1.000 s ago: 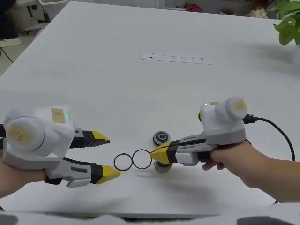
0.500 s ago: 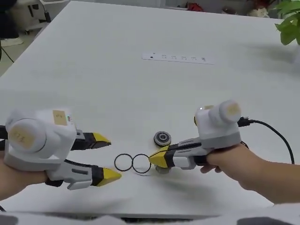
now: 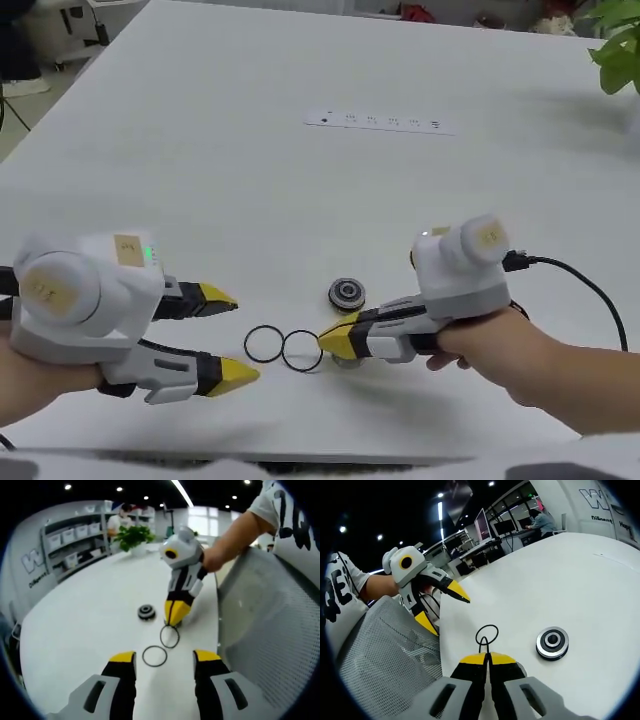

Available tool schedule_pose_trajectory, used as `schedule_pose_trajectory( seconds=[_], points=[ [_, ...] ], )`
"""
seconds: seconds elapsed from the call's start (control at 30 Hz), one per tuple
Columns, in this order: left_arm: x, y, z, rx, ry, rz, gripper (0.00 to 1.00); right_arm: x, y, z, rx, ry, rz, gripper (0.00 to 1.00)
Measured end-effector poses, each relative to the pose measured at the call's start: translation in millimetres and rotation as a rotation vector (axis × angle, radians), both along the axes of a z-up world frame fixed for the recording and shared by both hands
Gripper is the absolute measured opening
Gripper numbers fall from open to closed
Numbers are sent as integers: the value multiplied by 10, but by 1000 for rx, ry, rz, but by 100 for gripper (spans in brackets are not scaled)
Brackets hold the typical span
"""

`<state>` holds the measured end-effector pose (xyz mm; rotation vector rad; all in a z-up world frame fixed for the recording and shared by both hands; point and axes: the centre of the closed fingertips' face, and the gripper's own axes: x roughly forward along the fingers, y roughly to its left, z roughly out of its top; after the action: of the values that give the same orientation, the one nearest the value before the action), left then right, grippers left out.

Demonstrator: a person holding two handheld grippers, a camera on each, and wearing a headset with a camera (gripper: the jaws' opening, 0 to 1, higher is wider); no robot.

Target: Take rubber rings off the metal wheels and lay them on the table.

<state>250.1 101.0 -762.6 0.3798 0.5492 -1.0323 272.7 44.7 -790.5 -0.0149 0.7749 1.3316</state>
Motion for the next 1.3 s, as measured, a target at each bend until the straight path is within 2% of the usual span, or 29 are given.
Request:
schedule_pose_trajectory(
  seconds=[0.37,1.3],
  points=[
    [-9,5,-20,8,5,-1,46,71,-14,-35,-24,-35,-13,0],
    [-3,10,-7,12,2,1,46,166,-23,25,-15,-82,-37,6]
  ],
)
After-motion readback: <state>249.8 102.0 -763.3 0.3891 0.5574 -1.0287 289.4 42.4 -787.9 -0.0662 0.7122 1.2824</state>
